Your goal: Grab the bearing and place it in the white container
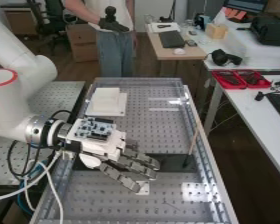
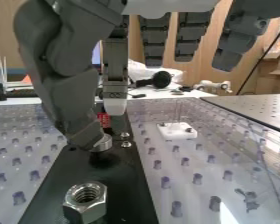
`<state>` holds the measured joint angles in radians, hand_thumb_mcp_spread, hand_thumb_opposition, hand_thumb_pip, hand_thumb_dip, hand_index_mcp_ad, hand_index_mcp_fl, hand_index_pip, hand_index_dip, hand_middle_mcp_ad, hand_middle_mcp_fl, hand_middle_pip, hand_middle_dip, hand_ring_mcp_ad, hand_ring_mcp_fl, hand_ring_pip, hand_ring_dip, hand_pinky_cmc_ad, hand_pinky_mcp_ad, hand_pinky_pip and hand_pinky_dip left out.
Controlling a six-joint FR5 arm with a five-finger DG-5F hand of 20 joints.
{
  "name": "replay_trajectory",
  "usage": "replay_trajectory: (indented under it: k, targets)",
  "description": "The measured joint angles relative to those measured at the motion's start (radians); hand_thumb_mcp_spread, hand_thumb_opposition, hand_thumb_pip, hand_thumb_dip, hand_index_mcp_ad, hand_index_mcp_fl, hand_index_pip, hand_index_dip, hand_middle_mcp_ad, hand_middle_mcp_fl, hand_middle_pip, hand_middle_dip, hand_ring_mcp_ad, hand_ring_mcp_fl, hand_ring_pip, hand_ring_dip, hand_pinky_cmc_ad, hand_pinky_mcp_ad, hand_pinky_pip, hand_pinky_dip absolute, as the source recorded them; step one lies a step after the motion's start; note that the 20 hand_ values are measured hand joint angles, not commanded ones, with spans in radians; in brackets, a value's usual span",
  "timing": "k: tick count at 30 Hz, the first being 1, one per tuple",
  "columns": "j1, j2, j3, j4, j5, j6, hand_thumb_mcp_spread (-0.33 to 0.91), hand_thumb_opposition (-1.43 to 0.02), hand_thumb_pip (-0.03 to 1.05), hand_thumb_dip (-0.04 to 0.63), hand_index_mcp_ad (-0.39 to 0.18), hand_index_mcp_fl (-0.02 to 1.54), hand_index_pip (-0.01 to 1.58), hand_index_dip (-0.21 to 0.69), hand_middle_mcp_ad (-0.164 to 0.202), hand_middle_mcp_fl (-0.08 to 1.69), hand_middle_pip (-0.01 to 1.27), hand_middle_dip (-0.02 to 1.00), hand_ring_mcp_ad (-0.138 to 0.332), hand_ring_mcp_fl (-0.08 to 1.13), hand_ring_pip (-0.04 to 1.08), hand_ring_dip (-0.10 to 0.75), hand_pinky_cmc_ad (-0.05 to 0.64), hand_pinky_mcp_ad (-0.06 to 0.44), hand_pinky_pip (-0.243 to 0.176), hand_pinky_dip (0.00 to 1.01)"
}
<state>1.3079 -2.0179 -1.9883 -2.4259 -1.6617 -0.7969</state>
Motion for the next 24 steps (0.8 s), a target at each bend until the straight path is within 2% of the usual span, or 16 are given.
replay_trajectory:
  k: [12,16,19,24]
  targets:
    - [-0.003,-0.009,0.002,0.002,-0.01,0.0,0.5,-0.85,0.56,0.284,-0.105,0.02,1.48,0.218,0.082,0.0,0.13,0.25,0.113,-0.01,0.1,0.096,0.332,0.29,-0.059,0.18]
    - [-0.005,-0.009,0.004,-0.005,-0.013,0.002,0.51,-0.85,0.57,0.318,-0.105,0.02,1.48,0.215,0.082,0.0,0.13,0.25,0.115,-0.01,0.1,0.096,0.332,0.288,-0.058,0.18]
    - [-0.004,-0.009,0.007,-0.012,-0.015,0.001,0.51,-0.87,0.63,0.344,-0.103,0.02,1.48,0.215,0.08,0.0,0.13,0.25,0.113,-0.01,0.1,0.096,0.328,0.29,-0.056,0.18]
    - [0.001,-0.013,0.01,-0.017,-0.014,0.004,0.51,-0.88,0.63,0.349,-0.103,0.0,1.48,0.215,0.08,0.0,0.13,0.25,0.115,-0.01,0.1,0.096,0.332,0.29,-0.052,0.18]
